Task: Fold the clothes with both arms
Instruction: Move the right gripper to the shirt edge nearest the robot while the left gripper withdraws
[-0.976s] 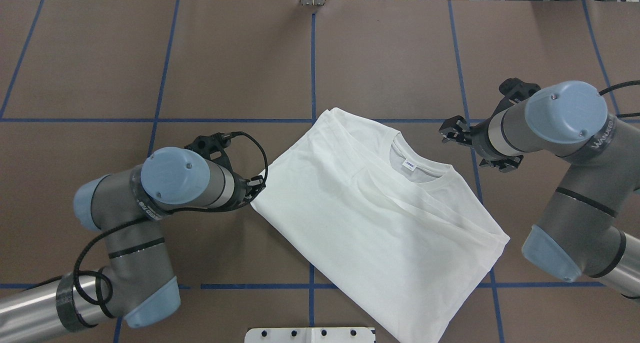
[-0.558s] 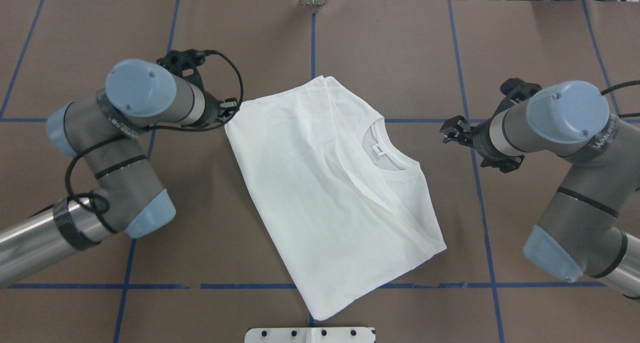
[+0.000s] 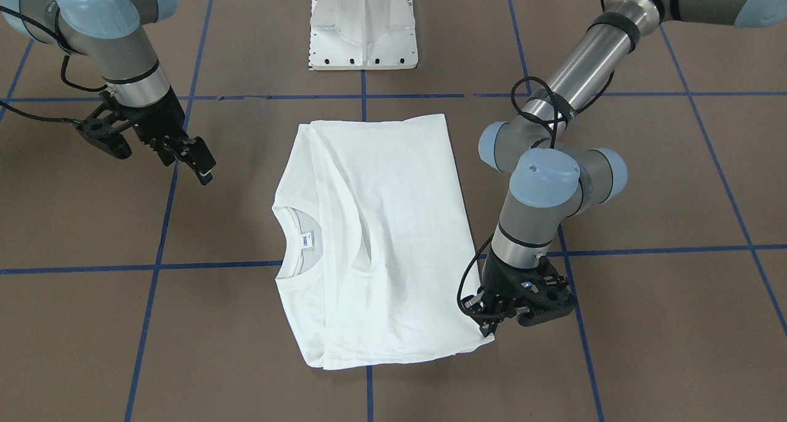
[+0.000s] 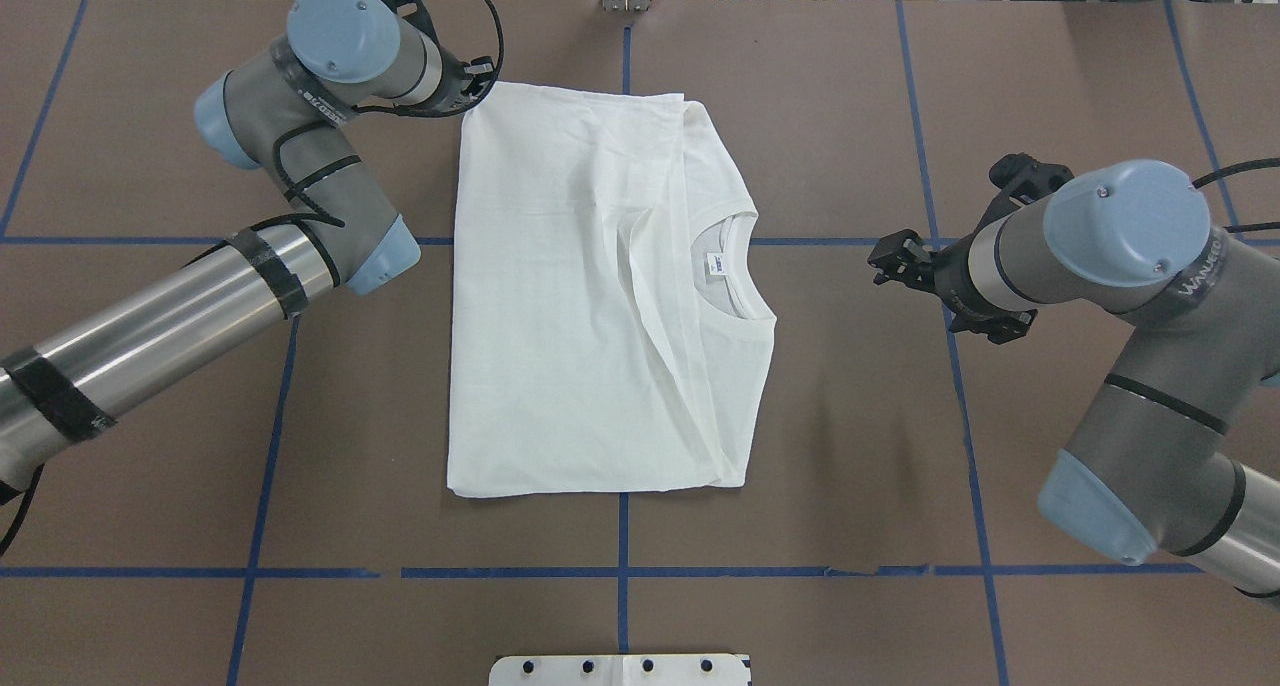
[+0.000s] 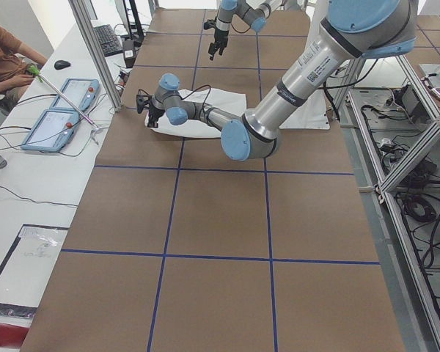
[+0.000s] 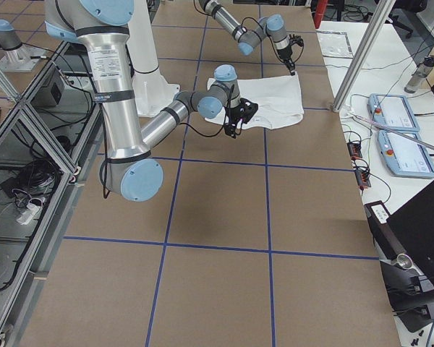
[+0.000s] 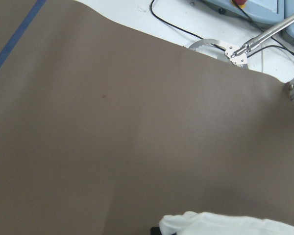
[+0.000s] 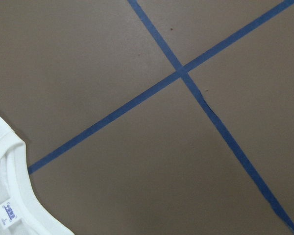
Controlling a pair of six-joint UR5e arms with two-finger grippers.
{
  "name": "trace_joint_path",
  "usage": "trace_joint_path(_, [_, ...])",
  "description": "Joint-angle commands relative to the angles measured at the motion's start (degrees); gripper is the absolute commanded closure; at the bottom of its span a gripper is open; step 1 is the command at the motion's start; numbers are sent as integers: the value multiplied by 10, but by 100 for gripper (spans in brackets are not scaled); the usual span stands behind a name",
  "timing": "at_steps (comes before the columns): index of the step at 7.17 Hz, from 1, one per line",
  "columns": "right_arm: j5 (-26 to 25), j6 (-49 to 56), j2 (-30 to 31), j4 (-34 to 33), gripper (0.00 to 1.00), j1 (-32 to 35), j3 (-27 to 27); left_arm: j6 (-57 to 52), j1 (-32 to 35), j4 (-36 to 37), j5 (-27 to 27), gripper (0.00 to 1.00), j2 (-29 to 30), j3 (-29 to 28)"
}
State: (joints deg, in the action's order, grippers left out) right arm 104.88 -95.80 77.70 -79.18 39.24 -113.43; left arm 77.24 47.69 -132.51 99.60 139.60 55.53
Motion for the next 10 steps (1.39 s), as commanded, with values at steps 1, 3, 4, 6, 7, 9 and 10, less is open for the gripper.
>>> trace_joint_path(1, [-1, -2, -30, 0, 0, -22, -1, -10, 4, -6, 5, 36, -4, 28])
trace_joint_path(3, [-37, -77, -73, -2, 0, -91, 1, -9, 5, 29, 79, 36, -116, 209])
trace_joint_path(4, [-87, -125, -87, -5, 0, -145, 5, -10, 7, 30, 82, 36, -154, 262])
trace_joint_path(6, [-138, -197, -132, -6, 0, -197, 42, -10, 8, 30, 82, 36, -179, 295])
trace_joint_path(7, [-155, -214, -140, -7, 0, -210, 57, -10, 8, 30, 82, 36, -181, 296])
trace_joint_path(9, [-165, -228, -126, -8, 0, -232, 61, -9, 7, 30, 82, 36, -181, 295])
trace_joint_path(10, [-172, -229, -125, -8, 0, -238, 64, -6, 7, 30, 82, 35, -181, 296])
